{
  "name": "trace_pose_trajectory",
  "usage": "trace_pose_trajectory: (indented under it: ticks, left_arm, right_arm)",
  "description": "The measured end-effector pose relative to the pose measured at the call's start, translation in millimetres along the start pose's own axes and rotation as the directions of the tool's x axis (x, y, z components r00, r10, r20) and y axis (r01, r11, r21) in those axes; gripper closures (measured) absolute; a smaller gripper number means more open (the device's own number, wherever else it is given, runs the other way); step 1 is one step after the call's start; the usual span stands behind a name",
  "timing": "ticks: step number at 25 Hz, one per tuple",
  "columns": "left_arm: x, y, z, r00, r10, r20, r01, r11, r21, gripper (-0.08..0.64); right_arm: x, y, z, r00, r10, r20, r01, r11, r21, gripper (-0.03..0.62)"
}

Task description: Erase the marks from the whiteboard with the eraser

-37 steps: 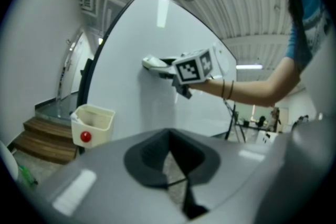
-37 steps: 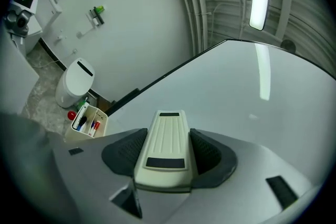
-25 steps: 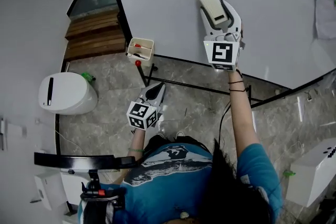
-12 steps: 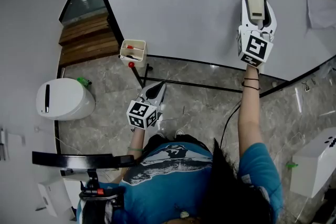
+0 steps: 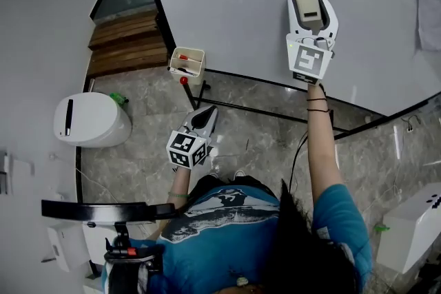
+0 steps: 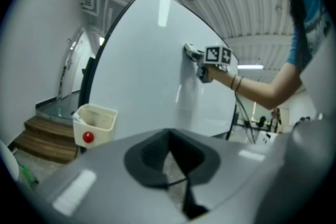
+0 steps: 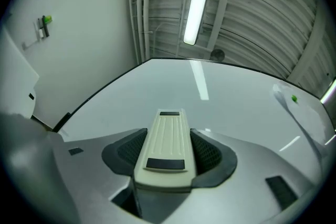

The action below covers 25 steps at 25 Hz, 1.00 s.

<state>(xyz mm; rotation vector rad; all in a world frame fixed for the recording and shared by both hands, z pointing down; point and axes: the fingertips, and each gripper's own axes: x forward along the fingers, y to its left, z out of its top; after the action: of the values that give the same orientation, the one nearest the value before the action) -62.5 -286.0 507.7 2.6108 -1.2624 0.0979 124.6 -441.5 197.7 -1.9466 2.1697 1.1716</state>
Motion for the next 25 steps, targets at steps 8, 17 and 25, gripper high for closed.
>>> trace_pose_trajectory:
  ticks: [8, 17, 25]
  left_arm:
    - [-23, 33, -10, 0.995, 0.102, -0.001, -0.102, 0.995, -0.021, 0.56]
    - [-41, 51, -13, 0.986, 0.167, -0.001, -0.167, 0.985, -0.039, 0.56]
    - [-25, 36, -11, 0.994, 0.112, -0.001, -0.112, 0.993, -0.03, 0.56]
  right_arm:
    - [26, 121, 1, 0.98, 0.201, -0.003, -0.201, 0.979, -0.03, 0.33]
    - [35, 205, -10, 0.935, 0.353, -0.023, -0.354, 0.934, -0.048, 0.33]
    - [3, 141, 5, 0.961, 0.276, -0.001, -0.276, 0.961, 0.015, 0.33]
